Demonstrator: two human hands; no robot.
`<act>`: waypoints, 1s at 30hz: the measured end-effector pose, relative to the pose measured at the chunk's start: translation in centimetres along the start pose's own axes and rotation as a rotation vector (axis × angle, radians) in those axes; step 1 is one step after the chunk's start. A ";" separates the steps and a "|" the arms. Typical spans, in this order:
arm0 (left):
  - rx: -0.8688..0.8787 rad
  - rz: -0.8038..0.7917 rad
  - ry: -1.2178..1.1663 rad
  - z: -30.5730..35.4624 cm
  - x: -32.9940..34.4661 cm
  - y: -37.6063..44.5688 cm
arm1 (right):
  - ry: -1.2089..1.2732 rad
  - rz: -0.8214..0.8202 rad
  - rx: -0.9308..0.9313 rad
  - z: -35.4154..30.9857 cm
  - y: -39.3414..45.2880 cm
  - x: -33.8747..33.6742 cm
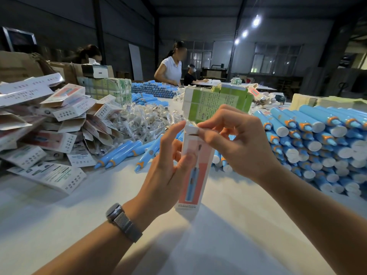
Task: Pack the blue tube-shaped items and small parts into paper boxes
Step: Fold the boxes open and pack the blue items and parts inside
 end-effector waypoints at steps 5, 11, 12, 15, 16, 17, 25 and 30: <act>0.013 -0.002 0.028 0.1 -0.1 -0.1 | 0.098 -0.120 0.046 0.2 0.3 -0.7; 0.034 0.012 0.019 0.3 -0.1 0.1 | 0.127 -0.185 0.024 0.4 0.4 -1.1; 0.035 0.020 0.012 0.3 -0.1 0.0 | 0.122 -0.197 0.021 0.5 0.4 -1.2; 0.042 0.029 0.002 0.3 -0.2 0.0 | 0.030 -0.218 -0.007 0.4 0.3 -1.3; 0.043 0.029 -0.005 0.3 -0.2 0.1 | 0.008 -0.218 -0.024 0.3 0.4 -1.3; 0.043 0.027 -0.012 0.2 -0.3 0.1 | -0.005 -0.215 -0.039 0.2 0.4 -1.2; 0.063 -0.001 -0.023 0.1 -0.4 0.1 | 0.021 -0.229 -0.025 -0.2 0.5 -1.2; 0.068 0.003 -0.037 0.4 -0.3 0.2 | 0.080 -0.265 0.011 -0.2 0.8 -1.1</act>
Point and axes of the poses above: each hand's wrist, its own y-axis towards the middle knuckle, its own x-axis out of the palm, z = x × y, the point moved 2 cm from there along y, towards the middle knuckle, and after that the axes turned 12 degrees about -y, right-handed, at the moved point
